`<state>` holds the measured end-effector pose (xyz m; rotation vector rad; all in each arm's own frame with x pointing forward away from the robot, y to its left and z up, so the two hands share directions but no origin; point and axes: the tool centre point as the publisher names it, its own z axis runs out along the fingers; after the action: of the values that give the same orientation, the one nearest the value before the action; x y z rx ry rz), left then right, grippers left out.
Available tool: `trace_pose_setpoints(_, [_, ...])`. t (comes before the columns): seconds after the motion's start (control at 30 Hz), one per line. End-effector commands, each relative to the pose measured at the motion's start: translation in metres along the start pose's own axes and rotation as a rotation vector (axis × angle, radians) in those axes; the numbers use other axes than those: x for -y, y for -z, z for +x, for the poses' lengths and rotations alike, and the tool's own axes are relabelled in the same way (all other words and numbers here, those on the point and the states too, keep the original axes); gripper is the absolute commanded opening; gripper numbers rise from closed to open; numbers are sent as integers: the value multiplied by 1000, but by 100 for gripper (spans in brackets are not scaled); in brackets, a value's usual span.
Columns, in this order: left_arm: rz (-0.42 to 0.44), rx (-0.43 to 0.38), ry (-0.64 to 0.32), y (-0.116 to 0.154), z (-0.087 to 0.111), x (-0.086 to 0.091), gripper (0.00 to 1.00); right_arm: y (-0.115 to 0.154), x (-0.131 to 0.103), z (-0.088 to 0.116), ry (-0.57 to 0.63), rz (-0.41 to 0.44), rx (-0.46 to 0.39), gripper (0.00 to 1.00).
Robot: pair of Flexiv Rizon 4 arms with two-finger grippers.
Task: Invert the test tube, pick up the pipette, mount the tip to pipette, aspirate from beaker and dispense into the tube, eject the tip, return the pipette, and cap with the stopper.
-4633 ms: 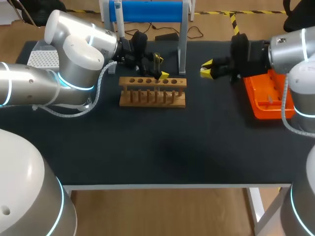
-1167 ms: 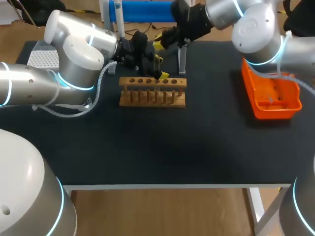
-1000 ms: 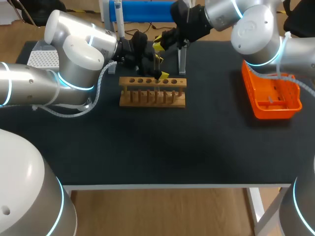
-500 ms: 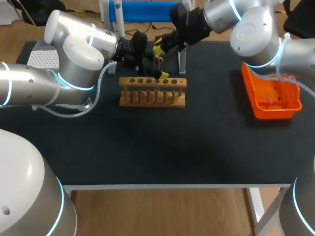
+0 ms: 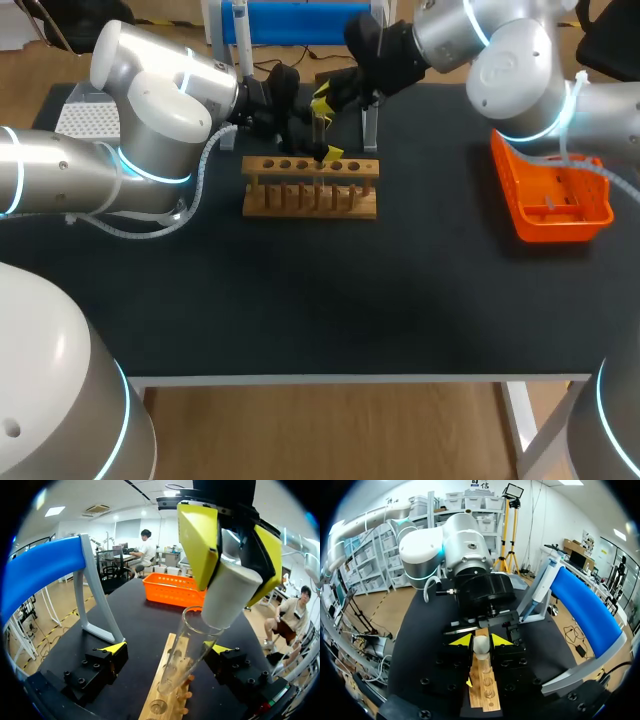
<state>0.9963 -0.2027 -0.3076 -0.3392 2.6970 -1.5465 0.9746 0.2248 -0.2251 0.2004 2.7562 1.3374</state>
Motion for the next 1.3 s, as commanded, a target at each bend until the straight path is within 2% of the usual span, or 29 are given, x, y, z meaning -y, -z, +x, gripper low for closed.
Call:
trace_pose_setpoints(0.03, [-1,1,1,0,0,0,100,-4,4,-1,-6,4,0,0])
trace_pose_setpoints(0.3, [-1,1,1,0,0,0,100,2,3,-3,-38,-24,7,0])
trace_pose_setpoints(0.6, [-1,1,1,0,0,0,100,10,-8,-3,-84,-62,-4,0])
trace_pose_setpoints(1.3, [-1,1,1,0,0,0,100,5,-5,-4,-101,-59,-2,0])
